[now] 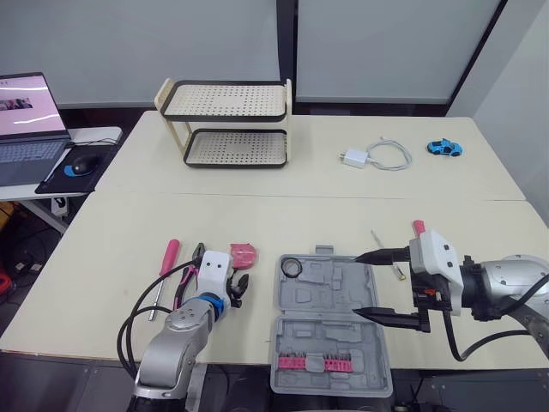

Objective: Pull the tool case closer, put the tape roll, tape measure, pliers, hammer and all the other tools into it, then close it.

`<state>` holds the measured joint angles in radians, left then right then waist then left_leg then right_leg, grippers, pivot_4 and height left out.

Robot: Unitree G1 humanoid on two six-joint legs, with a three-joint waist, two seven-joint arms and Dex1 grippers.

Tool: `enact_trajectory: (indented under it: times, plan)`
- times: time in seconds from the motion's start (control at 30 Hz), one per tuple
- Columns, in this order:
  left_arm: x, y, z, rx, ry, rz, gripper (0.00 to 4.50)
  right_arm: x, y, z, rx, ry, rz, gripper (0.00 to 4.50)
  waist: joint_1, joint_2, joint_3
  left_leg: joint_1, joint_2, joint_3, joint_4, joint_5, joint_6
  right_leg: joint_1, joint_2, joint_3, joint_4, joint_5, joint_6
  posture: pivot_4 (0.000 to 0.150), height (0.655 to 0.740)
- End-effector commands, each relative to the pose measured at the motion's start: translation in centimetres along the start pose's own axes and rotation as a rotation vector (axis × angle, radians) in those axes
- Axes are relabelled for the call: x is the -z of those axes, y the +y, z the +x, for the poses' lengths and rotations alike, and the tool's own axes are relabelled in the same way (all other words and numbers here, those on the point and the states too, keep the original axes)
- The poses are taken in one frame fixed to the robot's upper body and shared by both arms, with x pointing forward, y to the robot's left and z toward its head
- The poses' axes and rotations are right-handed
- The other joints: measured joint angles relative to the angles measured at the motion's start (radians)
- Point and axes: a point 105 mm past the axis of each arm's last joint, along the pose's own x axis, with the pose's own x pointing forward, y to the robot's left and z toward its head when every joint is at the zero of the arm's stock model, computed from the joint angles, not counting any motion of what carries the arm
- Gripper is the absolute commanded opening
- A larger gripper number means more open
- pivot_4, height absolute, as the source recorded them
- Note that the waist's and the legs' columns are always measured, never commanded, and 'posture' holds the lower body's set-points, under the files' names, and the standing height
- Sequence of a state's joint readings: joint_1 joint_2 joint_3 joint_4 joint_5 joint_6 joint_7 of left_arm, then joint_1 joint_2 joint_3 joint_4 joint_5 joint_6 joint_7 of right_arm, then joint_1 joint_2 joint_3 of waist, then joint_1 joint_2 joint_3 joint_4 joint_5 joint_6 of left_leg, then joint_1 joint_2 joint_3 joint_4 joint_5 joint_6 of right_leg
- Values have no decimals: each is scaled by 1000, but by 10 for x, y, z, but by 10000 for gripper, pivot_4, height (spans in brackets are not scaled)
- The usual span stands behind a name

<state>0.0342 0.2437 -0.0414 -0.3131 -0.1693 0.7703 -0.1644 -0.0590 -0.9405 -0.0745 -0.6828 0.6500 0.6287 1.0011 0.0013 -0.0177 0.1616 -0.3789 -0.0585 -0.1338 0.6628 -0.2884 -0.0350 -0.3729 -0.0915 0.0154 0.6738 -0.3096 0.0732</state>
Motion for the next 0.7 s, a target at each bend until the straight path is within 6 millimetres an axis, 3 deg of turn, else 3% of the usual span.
enact_trajectory:
  times: [0.03, 0.17, 0.3, 0.7]
  plan:
    - [8, -4, -1, 9, 34, 1, 11539, -6, 3, -4, 1, -1, -27, 45000, 0, 0, 0, 0, 0, 0, 0, 0, 0, 0, 0, 0, 0, 0, 0, 1500, 7400]
    - [9, -5, -3, 27, 38, 15, 241, -6, 6, -4, -6, 0, -22, 45000, 0, 0, 0, 0, 0, 0, 0, 0, 0, 0, 0, 0, 0, 0, 0, 1500, 7400]
    - [10, -6, -10, 47, 37, 32, 241, -8, 8, -2, -22, -7, -20, 45000, 0, 0, 0, 0, 0, 0, 0, 0, 0, 0, 0, 0, 0, 0, 0, 1500, 7400]
    - [21, -11, -55, 213, 87, 129, 241, -10, 12, 2, -76, -10, -11, 45000, -1, 0, 0, 0, 1, 0, -1, 0, 0, 0, 0, 0, 0, 0, 0, 1500, 7400]
